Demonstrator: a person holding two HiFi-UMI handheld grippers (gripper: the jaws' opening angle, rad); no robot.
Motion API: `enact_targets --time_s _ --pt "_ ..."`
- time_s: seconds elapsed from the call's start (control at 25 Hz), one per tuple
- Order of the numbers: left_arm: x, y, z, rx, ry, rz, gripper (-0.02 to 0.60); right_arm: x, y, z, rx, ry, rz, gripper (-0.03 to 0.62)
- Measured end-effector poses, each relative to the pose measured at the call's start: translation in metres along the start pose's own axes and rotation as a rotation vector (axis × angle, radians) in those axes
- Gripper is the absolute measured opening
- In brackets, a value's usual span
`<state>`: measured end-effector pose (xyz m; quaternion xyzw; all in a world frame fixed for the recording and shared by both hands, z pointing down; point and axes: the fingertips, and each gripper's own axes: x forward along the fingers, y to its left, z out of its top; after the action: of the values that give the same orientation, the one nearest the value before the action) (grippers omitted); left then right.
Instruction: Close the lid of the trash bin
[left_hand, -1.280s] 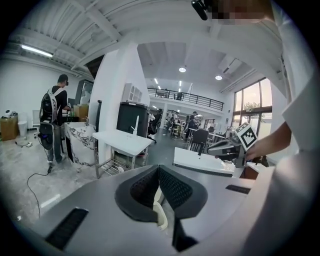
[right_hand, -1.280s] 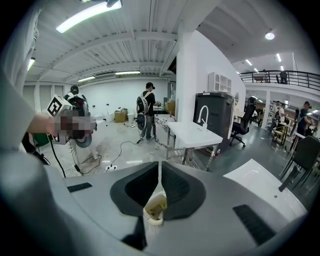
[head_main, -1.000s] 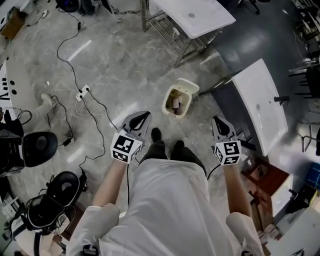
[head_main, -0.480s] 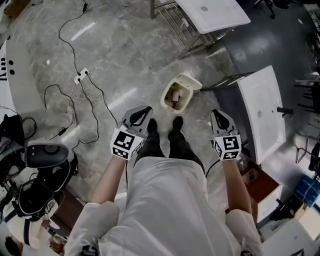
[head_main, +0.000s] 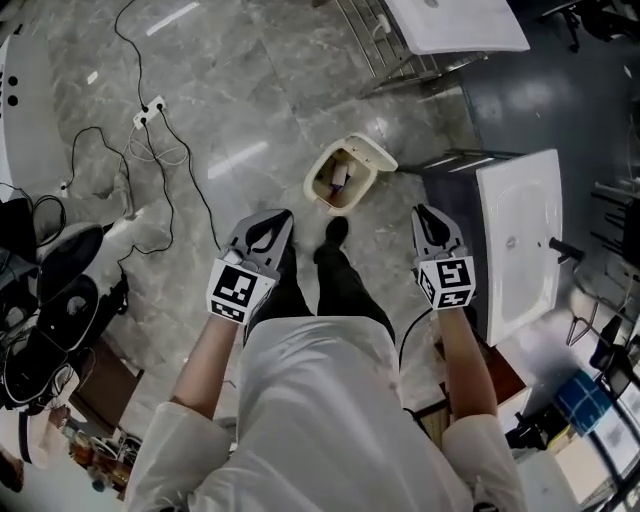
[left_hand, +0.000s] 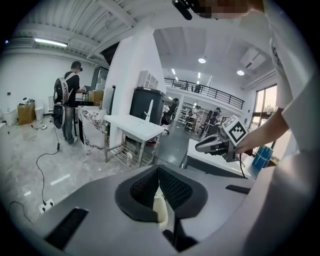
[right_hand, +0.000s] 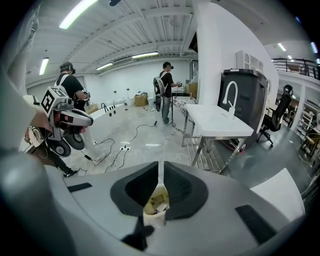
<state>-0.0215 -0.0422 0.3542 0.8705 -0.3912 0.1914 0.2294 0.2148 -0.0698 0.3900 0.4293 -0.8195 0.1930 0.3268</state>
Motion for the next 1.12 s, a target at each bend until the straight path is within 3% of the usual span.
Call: enact_targets --time_s 0.72,0.84,1.12 --pt "0.073 -0.007 -0.043 -0.077 0.05 0.093 0.017 0.12 -0.05 -0.074 -0.104 0.179 0.178 0.035" --pt "0.082 -0.015 -0.052 -0.096 0.06 0.096 0.017 0.141 -0.056 -0.085 -0.103 0.192 0.218 0.088" --pt "0.095 -0.025 -0.074 -0.118 0.086 0.098 0.017 0.184 -0.062 -0.105 -0.117 0.244 0.27 0.132"
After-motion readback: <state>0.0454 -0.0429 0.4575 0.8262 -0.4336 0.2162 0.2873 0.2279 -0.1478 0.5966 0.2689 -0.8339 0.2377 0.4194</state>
